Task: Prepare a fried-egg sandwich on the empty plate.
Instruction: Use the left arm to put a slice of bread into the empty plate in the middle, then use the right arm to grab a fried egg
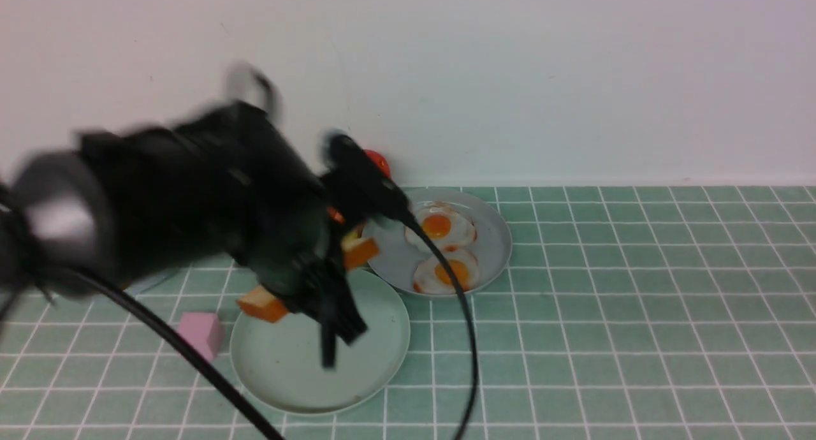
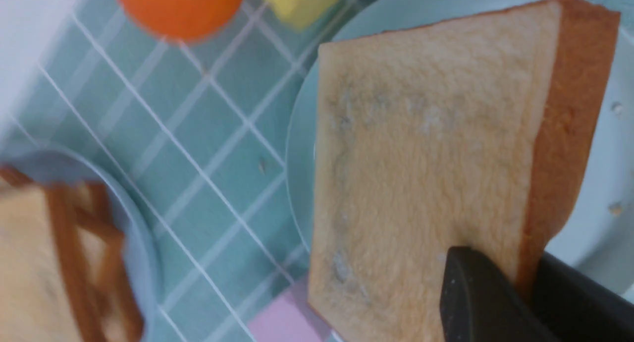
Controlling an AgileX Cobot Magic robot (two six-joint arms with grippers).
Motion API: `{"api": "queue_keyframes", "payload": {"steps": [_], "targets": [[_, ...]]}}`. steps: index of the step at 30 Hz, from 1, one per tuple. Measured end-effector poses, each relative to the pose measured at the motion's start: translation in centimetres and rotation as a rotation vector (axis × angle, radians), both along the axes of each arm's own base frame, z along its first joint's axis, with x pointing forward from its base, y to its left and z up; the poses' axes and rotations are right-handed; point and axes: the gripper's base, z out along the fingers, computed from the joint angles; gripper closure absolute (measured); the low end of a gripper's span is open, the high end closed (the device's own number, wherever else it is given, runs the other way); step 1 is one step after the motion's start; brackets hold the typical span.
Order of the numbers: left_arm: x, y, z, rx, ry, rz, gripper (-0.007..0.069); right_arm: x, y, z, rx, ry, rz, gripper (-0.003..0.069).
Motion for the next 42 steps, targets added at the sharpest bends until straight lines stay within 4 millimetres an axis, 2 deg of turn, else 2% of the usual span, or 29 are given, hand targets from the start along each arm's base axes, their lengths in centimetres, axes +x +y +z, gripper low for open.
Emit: {"api": "queue_keyframes", "payload": {"steps": [3, 6, 13, 21, 23, 27, 28, 30, 31, 32, 35, 37, 38, 41, 42], "targets": [[-0.3, -2.0, -1.4, 0.027, -0.034, -0.023, 0.0554, 0.0, 0.0, 0.0, 0.001, 0.003, 0.004, 0.0629], [-0.4, -3.0, -3.0, 0.049, -0.014, -0.027, 0.0554, -0.1, 0.0, -0.1, -0.003, 0.010, 0.007, 0.0629], [0.0, -3.3, -5.9, 0.125, 0.052, -0.004, 0.0554, -0.2, 0.0, -0.2, -0.009, 0.023, 0.010, 0.0627], [0.0, -3.4, -6.6, 0.134, 0.068, -0.002, 0.0543, -0.2, 0.0, -0.2, -0.010, 0.030, 0.012, 0.0620], [0.0, -3.4, -6.6, 0.132, 0.070, -0.001, 0.0510, -0.3, 0.0, -0.2, -0.005, 0.031, 0.014, 0.0618], [-0.1, -3.4, -6.7, 0.117, 0.087, 0.012, 0.0362, -0.3, 0.1, -0.2, 0.000, 0.035, 0.016, 0.0613], [-0.1, -3.4, -6.7, 0.118, 0.089, 0.014, 0.0353, -0.3, 0.1, -0.2, -0.001, 0.036, 0.016, 0.0613], [-0.3, -3.5, -6.8, 0.103, 0.104, 0.025, 0.0233, -0.3, 0.1, -0.2, -0.004, 0.042, 0.018, 0.0601], [-0.3, -3.5, -6.8, 0.102, 0.105, 0.026, 0.0214, -0.3, 0.1, -0.2, -0.004, 0.042, 0.018, 0.0601], [-0.3, -3.5, -6.8, 0.096, 0.110, 0.031, 0.0152, -0.4, 0.1, -0.2, -0.005, 0.044, 0.018, 0.0589], [-0.6, -3.5, -6.1, 0.066, 0.113, 0.043, 0.0041, -0.4, 0.0, -0.2, -0.006, 0.045, 0.018, 0.0554], [-0.8, -3.4, -5.3, 0.028, 0.117, 0.058, 0.0001, -0.4, 0.0, -0.3, -0.009, 0.045, 0.018, 0.0517], [-0.9, -3.4, -5.2, 0.022, 0.118, 0.060, 0.0001, -0.4, 0.0, -0.3, -0.010, 0.044, 0.017, 0.0514], [-1.8, -3.2, -3.2, -0.079, 0.137, 0.098, -0.0002, -0.2, 0.0, -0.2, -0.012, 0.030, 0.011, 0.0432], [-1.8, -3.2, -3.1, -0.085, 0.137, 0.100, 0.0000, -0.1, 0.0, -0.2, -0.011, 0.028, 0.010, 0.0427]]}}
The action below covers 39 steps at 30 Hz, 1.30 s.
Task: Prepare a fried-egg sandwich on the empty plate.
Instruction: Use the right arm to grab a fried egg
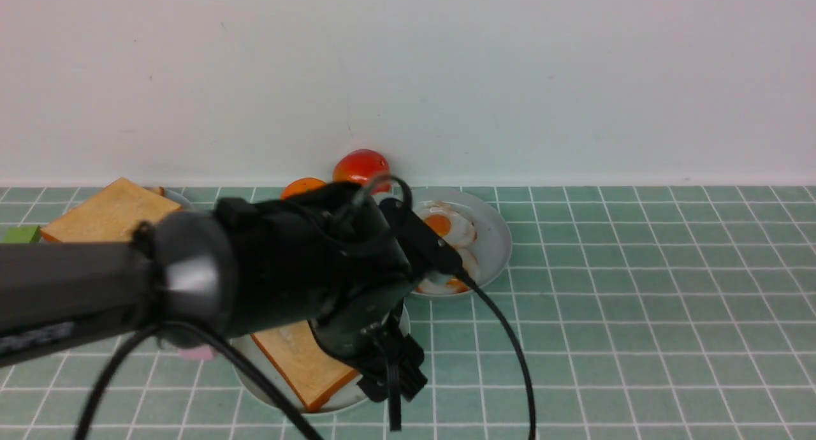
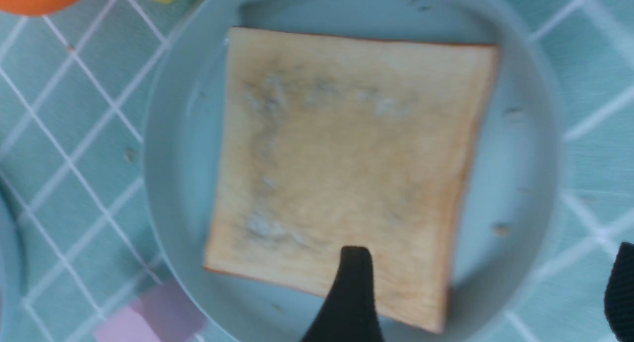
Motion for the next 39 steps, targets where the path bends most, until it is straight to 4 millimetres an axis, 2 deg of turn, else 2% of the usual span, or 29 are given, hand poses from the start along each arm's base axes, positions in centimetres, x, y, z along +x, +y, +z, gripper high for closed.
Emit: {"api": "queue_keyframes", "payload": {"steps": [2, 3, 4, 9, 10, 12, 13, 15, 17, 19, 20, 21, 22, 23, 24, 25, 28, 31, 33, 39], "targets": [[-0.6, 0.3, 1.7, -0.067, -0.007, 0.022, 0.0048, 0.6, 0.2, 0.1, 0.012, -0.023, -0.008, 0.0382], [-1.0, 0.4, 2.8, -0.113, -0.015, 0.039, 0.0102, 1.0, 0.3, 0.0, 0.014, -0.027, -0.012, 0.0372], [-1.1, 0.6, 3.2, -0.127, -0.022, 0.045, 0.0111, 1.1, 0.4, 0.0, 0.015, -0.026, -0.012, 0.0369], [-3.6, 3.0, 9.5, -0.328, -0.125, 0.118, 0.0470, 4.5, 1.9, -1.3, 0.025, 0.038, -0.024, 0.0378], [-4.4, 3.8, 10.8, -0.378, -0.155, 0.126, 0.0544, 5.7, 2.4, -1.8, 0.026, 0.057, -0.029, 0.0391], [-5.8, 5.0, 12.4, -0.456, -0.201, 0.124, 0.0635, 7.8, 3.2, -2.5, 0.026, 0.083, -0.038, 0.0412], [-5.9, 5.2, 12.5, -0.465, -0.207, 0.123, 0.0638, 8.0, 3.3, -2.6, 0.026, 0.083, -0.040, 0.0416], [-8.1, 7.1, 13.8, -0.574, -0.256, 0.111, 0.0638, 11.1, 4.4, -4.1, 0.004, 0.143, -0.049, 0.0426], [-9.9, 8.7, 13.8, -0.644, -0.273, 0.116, 0.0638, 13.5, 5.3, -5.0, -0.011, 0.180, -0.054, 0.0426], [-11.6, 10.2, 13.2, -0.711, -0.284, 0.128, 0.0638, 15.8, 6.2, -5.9, -0.025, 0.211, -0.056, 0.0420], [-11.8, 10.4, 12.9, -0.711, -0.280, 0.131, 0.0638, 16.1, 6.3, -6.0, -0.026, 0.215, -0.056, 0.0420], [-13.1, 11.7, 12.4, -0.775, -0.299, 0.135, 0.0638, 18.1, 7.1, -7.1, -0.036, 0.242, -0.058, 0.0414], [-13.7, 12.2, 11.7, -0.794, -0.300, 0.138, 0.0638, 19.1, 7.5, -7.3, -0.037, 0.245, -0.059, 0.0412], [-13.9, 12.3, 11.9, -0.808, -0.306, 0.137, 0.0638, 19.3, 7.6, -7.4, -0.036, 0.247, -0.060, 0.0410], [-15.0, 13.4, 10.8, -0.852, -0.315, 0.141, 0.0638, 21.3, 8.4, -8.4, -0.039, 0.268, -0.062, 0.0405], [-15.2, 13.6, 10.8, -0.873, -0.322, 0.141, 0.0638, 21.5, 8.5, -8.7, -0.042, 0.276, -0.063, 0.0405], [-17.1, 15.3, 9.1, -0.967, -0.357, 0.136, 0.0638, 25.2, 10.0, -10.4, -0.027, 0.295, -0.068, 0.0398], [-17.7, 16.0, 8.3, -0.992, -0.416, 0.094, 0.0638, 28.2, 11.2, -12.0, -0.020, 0.286, -0.076, 0.0381], [-17.9, 16.2, 8.3, -0.998, -0.438, 0.080, 0.0638, 29.1, 11.5, -12.2, -0.013, 0.275, -0.082, 0.0369], [-18.0, 16.2, 8.7, -0.998, -0.502, 0.022, 0.0638, 33.8, 12.3, -15.3, 0.071, 0.294, -0.182, 0.0289]]}}
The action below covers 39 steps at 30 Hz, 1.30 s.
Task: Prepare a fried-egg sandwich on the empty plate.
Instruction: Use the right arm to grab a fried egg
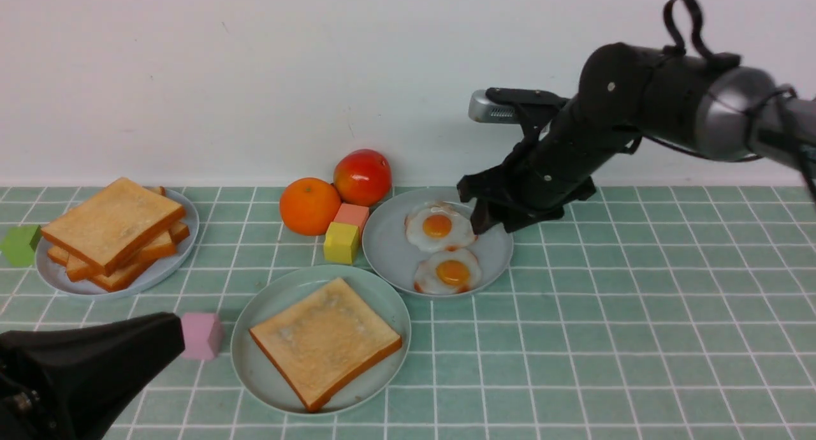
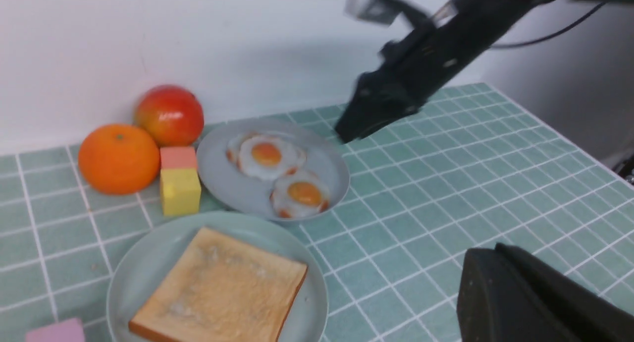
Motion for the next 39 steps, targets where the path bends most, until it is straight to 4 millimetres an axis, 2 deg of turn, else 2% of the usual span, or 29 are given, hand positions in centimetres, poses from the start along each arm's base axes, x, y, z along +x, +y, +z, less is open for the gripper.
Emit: {"api": "queue_keyframes", "payload": {"steps": [3, 6, 10, 19, 31, 35, 39], "targets": [[0.0, 0.0, 0.0, 0.004, -0.008, -0.001, 0.0638, 2.1, -0.2, -2.0, 0.074, 0.039, -0.069, 0.0263], [0.0, 0.0, 0.1, 0.014, -0.019, 0.000, 0.0638, 3.3, -0.5, -3.7, 0.119, 0.071, -0.104, 0.0258], [0.0, 0.0, 0.1, 0.016, -0.021, 0.000, 0.0638, 4.0, -0.7, -4.9, 0.169, 0.099, -0.144, 0.0257], [0.0, 0.0, 0.1, 0.015, -0.021, 0.000, 0.0638, 4.7, -0.6, -6.9, 0.214, 0.117, -0.190, 0.0256], [0.0, 0.0, 0.1, -0.019, 0.007, 0.007, 0.0638, 5.3, -0.4, -7.3, 0.269, 0.107, -0.231, 0.0259], [0.0, 0.0, 0.1, -0.023, 0.010, 0.008, 0.0638, 5.3, -0.4, -7.4, 0.270, 0.107, -0.234, 0.0299], [0.0, 0.0, 0.1, -0.023, 0.010, 0.008, 0.0637, 5.3, -0.3, -7.7, 0.257, 0.096, -0.208, 0.0438]]}}
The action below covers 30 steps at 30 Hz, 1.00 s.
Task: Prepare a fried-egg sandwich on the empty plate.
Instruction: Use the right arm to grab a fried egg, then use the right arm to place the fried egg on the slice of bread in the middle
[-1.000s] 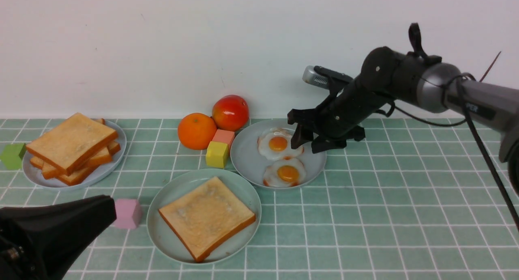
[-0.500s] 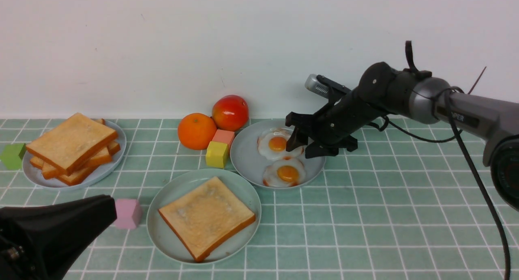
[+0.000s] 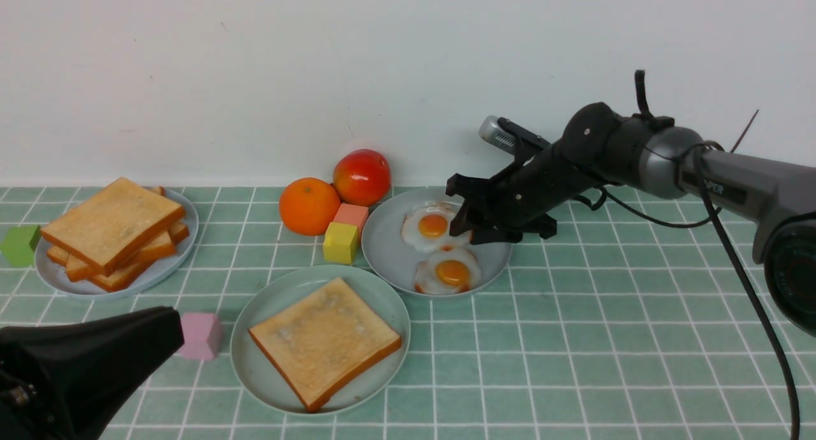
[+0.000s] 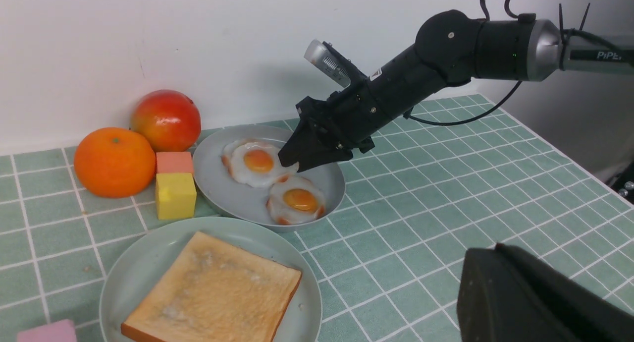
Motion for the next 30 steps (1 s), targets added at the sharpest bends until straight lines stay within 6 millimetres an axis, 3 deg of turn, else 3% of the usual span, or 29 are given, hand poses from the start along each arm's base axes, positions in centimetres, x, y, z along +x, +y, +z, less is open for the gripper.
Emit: {"api": "queue_keyframes", "payload": {"steps": [5, 9, 13, 14, 16, 19, 22, 23, 25, 30], "targets": [[0.0, 0.0, 0.0, 0.000, 0.000, 0.000, 0.0634, 0.0, -0.1, 0.8, 0.003, -0.017, 0.007, 0.0609], [0.0, 0.1, -0.1, 0.012, 0.012, 0.010, 0.0629, -0.3, -0.2, 2.0, -0.005, -0.034, 0.046, 0.0605], [0.1, 0.4, -0.7, 0.057, 0.060, 0.047, 0.0627, -1.7, -0.8, 5.9, -0.032, -0.070, 0.168, 0.0605], [0.1, 0.5, -0.8, 0.060, 0.062, 0.050, 0.0627, -1.8, -0.8, 5.9, -0.035, -0.068, 0.175, 0.0605], [0.2, 0.8, -1.2, 0.099, 0.092, 0.079, 0.0624, -3.2, -1.0, 8.8, -0.039, -0.091, 0.239, 0.0605], [0.3, 1.2, -1.7, 0.146, 0.129, 0.115, 0.0623, -6.0, -0.4, 11.4, -0.020, -0.104, 0.305, 0.0605], [0.3, 1.4, -1.9, 0.166, 0.150, 0.132, 0.0622, -8.8, 1.6, 11.3, 0.027, -0.082, 0.362, 0.0605], [0.3, 1.4, -1.9, 0.166, 0.150, 0.132, 0.0622, -8.9, 1.6, 11.2, 0.032, -0.079, 0.361, 0.0605], [0.3, 1.4, -2.0, 0.171, 0.155, 0.136, 0.0619, -11.0, 4.1, 9.5, 0.111, -0.037, 0.397, 0.0605], [0.3, 1.4, -2.0, 0.172, 0.157, 0.137, 0.0617, -12.2, 7.3, 6.5, 0.224, 0.007, 0.372, 0.0605]]}}
